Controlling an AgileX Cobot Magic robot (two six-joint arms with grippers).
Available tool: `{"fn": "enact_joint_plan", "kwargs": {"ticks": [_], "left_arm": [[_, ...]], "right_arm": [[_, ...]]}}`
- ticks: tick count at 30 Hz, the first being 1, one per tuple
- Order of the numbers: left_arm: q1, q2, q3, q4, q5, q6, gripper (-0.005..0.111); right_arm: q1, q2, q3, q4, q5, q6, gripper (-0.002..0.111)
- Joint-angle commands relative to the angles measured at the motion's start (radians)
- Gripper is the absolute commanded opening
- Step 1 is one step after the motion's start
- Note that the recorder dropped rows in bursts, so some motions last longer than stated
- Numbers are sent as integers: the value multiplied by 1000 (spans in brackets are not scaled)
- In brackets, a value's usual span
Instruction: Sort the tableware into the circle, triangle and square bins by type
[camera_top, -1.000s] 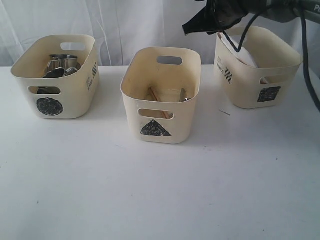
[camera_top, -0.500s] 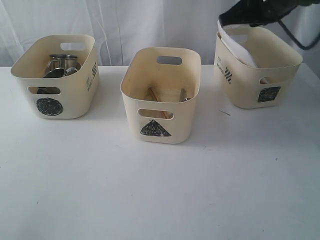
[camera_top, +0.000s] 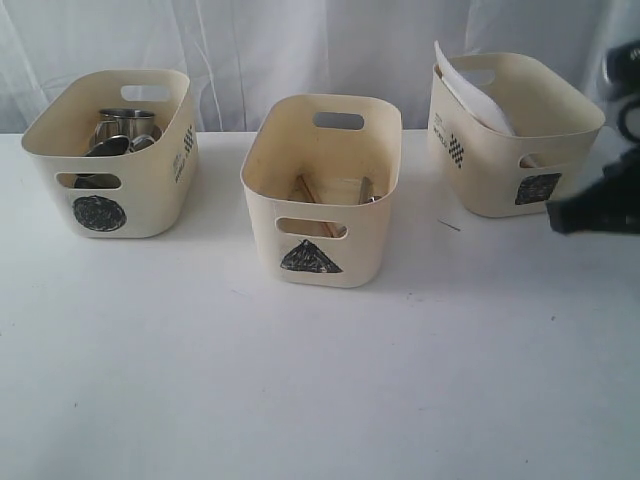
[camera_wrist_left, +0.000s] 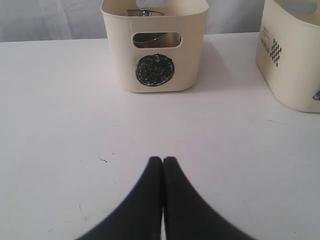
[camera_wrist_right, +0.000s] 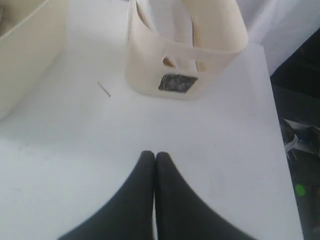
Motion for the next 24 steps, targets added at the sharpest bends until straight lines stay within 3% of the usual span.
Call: {"fn": "enact_joint_plan", "kwargs": {"ticks": [1, 19, 24], "left_arm": [[0, -5, 4, -5, 0, -4, 0], [0, -5, 4, -5, 0, -4, 0], [0, -5, 4, -5, 0, -4, 0]], "right_arm": [[-5, -154, 157, 10, -17, 60, 0], [-5, -289, 305, 4, -21, 69, 0], [15, -491, 407, 52, -19, 45, 0]]}}
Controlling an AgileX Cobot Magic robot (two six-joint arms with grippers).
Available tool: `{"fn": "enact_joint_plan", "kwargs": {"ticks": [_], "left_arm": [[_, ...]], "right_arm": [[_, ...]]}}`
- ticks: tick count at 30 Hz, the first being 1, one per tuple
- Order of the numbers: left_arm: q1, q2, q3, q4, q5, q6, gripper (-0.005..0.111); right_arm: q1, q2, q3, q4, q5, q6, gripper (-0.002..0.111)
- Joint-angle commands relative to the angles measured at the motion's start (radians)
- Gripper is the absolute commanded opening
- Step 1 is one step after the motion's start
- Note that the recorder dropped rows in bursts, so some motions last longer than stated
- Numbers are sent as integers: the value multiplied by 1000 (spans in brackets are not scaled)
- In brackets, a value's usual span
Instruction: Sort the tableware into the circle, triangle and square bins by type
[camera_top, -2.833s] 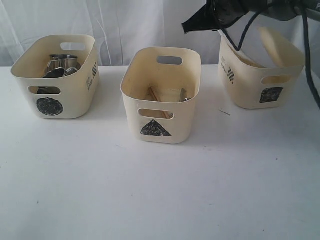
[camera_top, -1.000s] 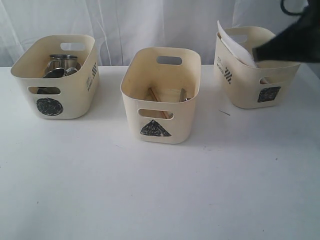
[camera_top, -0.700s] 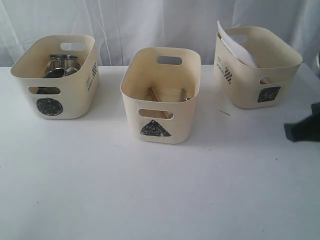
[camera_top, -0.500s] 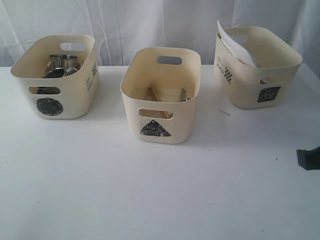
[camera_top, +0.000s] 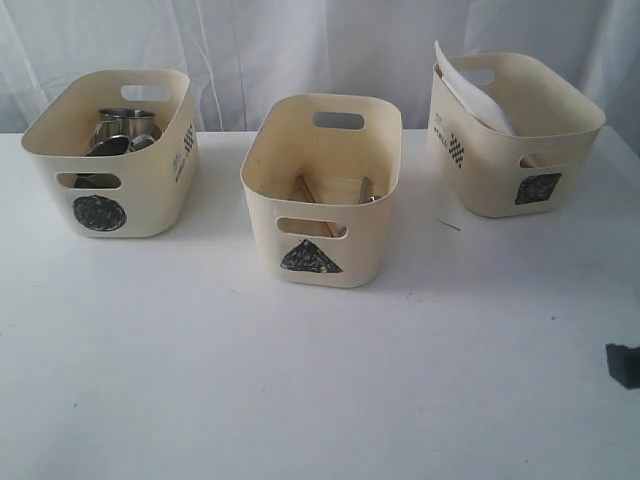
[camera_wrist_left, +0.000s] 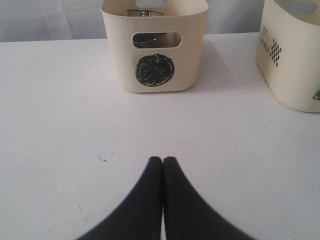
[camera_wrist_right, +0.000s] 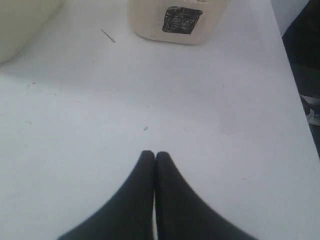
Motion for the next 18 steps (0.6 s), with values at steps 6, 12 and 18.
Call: {"fn": "enact_joint_plan", "kwargs": {"ticks": [6, 12, 18], "left_arm": [[0, -5, 4, -5, 0, -4, 0], [0, -5, 4, -5, 0, -4, 0], [0, -5, 4, -5, 0, -4, 0]], "right_arm": [[15, -497, 152, 155, 30, -295, 0], [15, -662, 216, 275, 40, -501, 0], [15, -662, 282, 410, 22, -576, 0]]}}
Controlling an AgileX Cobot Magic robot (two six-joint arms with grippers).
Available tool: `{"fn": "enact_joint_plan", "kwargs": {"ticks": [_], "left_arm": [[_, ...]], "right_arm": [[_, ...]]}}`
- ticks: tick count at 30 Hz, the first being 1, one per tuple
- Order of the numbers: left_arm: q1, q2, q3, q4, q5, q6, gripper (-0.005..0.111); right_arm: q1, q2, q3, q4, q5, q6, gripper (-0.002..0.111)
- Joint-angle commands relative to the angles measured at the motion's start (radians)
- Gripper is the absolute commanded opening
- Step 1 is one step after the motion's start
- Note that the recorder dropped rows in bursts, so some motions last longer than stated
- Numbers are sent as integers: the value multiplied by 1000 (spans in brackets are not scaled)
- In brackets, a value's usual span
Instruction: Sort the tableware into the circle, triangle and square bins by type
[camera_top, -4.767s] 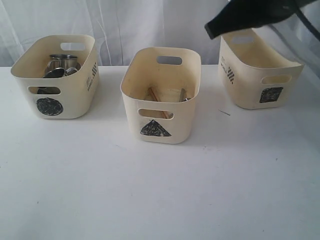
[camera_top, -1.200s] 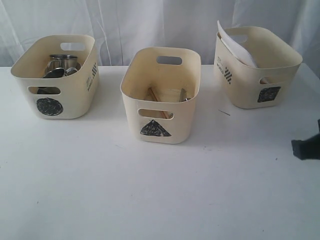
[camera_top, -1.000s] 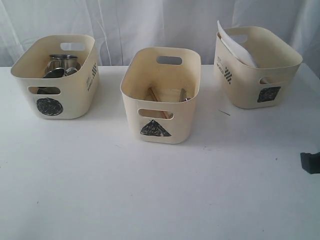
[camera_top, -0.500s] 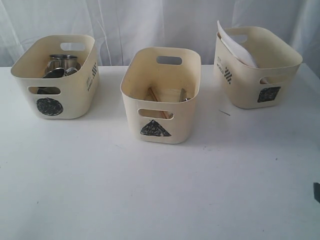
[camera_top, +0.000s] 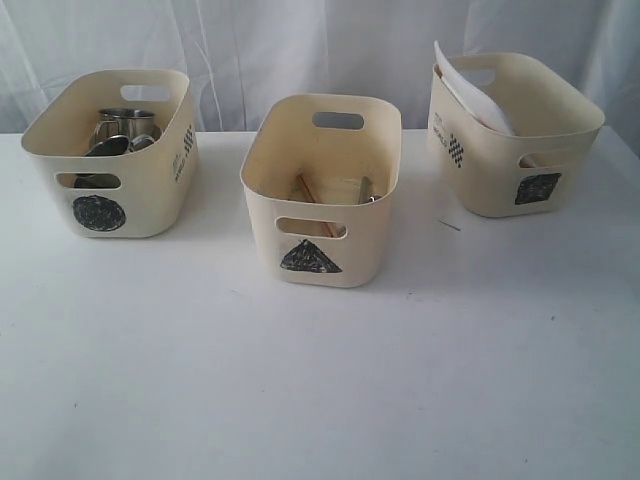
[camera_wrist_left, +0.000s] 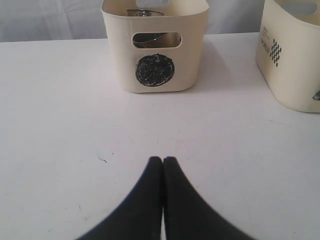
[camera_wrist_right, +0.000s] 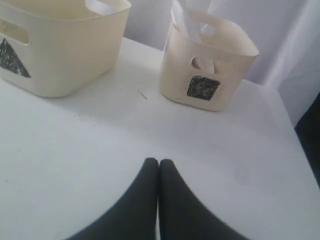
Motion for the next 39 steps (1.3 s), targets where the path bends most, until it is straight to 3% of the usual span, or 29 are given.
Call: {"fn": "enact_joint_plan", "kwargs": {"ticks": [1, 9, 39], "left_arm": [[0, -5, 4, -5, 0, -4, 0], [0, -5, 4, -5, 0, -4, 0], [0, -5, 4, -5, 0, -4, 0]], "right_arm": [[5, -6, 51, 109, -10, -72, 0], [5, -6, 99, 177, -149, -153, 0], [5, -6, 99, 177, -127, -182, 0]]}}
